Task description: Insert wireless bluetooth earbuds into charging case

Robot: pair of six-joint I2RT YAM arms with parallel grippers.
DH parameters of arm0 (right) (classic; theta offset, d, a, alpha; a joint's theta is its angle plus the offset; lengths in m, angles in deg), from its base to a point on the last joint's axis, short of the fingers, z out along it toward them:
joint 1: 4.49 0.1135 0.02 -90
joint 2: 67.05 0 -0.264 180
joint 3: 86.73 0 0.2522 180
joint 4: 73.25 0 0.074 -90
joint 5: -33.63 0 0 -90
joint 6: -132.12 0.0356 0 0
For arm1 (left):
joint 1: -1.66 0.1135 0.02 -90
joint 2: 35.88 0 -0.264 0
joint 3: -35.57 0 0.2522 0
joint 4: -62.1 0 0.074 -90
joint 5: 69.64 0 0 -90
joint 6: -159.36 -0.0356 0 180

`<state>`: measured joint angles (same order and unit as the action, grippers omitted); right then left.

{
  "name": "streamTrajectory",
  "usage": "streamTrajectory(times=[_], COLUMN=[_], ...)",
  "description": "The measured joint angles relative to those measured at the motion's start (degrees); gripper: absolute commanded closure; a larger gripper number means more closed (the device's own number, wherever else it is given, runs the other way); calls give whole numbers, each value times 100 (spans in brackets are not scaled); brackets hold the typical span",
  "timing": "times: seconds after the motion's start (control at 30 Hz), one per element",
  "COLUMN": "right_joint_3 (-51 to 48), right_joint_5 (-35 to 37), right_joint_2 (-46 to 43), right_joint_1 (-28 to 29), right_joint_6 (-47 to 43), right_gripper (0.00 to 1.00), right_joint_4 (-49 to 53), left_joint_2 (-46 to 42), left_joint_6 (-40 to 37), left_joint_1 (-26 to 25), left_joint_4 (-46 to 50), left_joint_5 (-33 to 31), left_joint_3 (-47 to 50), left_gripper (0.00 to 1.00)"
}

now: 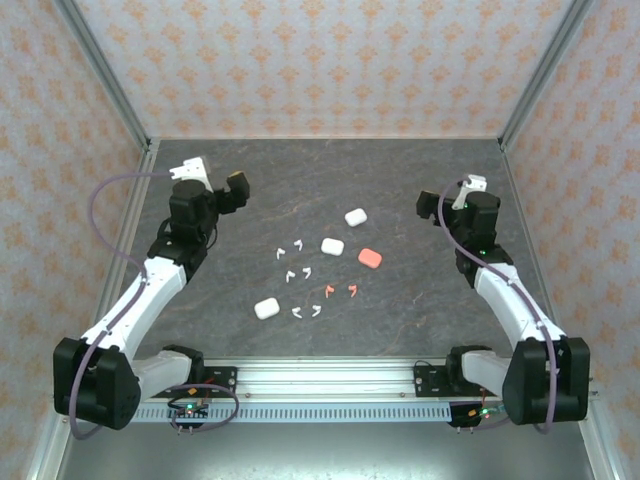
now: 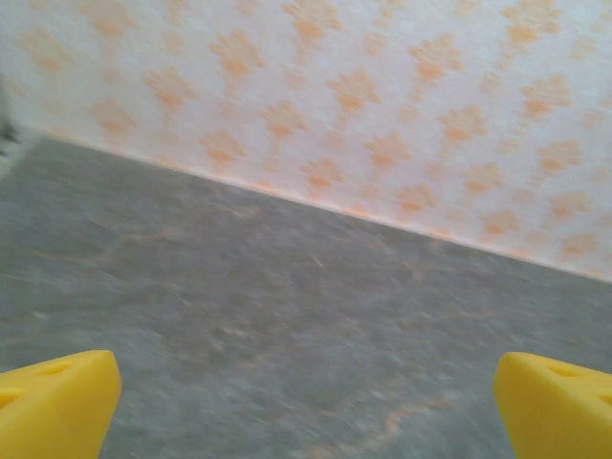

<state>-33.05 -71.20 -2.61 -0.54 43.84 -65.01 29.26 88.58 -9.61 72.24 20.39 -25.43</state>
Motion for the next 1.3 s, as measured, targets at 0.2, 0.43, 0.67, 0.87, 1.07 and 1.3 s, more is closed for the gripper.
streamTrajectory(times=[0.2, 0.43, 0.67, 0.87, 1.07, 1.3], right_joint_3=[334, 1497, 3353, 4527, 4940, 5001], right_joint_5=[-647, -815, -1016, -1209, -1373, -1394], right_joint_2=[745, 2667, 4518, 5633, 6054, 6057], right_joint_1=[940, 1576, 1670, 1740, 1742, 1740], right_joint_6=[295, 387, 356, 245, 63, -225], right_gripper=[12, 13, 14, 15, 19, 21], right_joint_4=[730, 966, 1102, 1453, 1926, 2164], left_joint_2=[2, 116, 212, 181, 20, -26], left_joint_6=[863, 1401, 1532, 1543, 1545, 1545], left_joint_1=[-704, -1226, -1499, -1539, -1552, -1574], left_joint_4=[605, 732, 780, 957, 1073, 1126], left_joint_5=[407, 420, 356, 216, 98, 68], left_joint_3=[181, 350, 339, 337, 337, 337], left_gripper=[0, 0, 0, 0, 0, 0])
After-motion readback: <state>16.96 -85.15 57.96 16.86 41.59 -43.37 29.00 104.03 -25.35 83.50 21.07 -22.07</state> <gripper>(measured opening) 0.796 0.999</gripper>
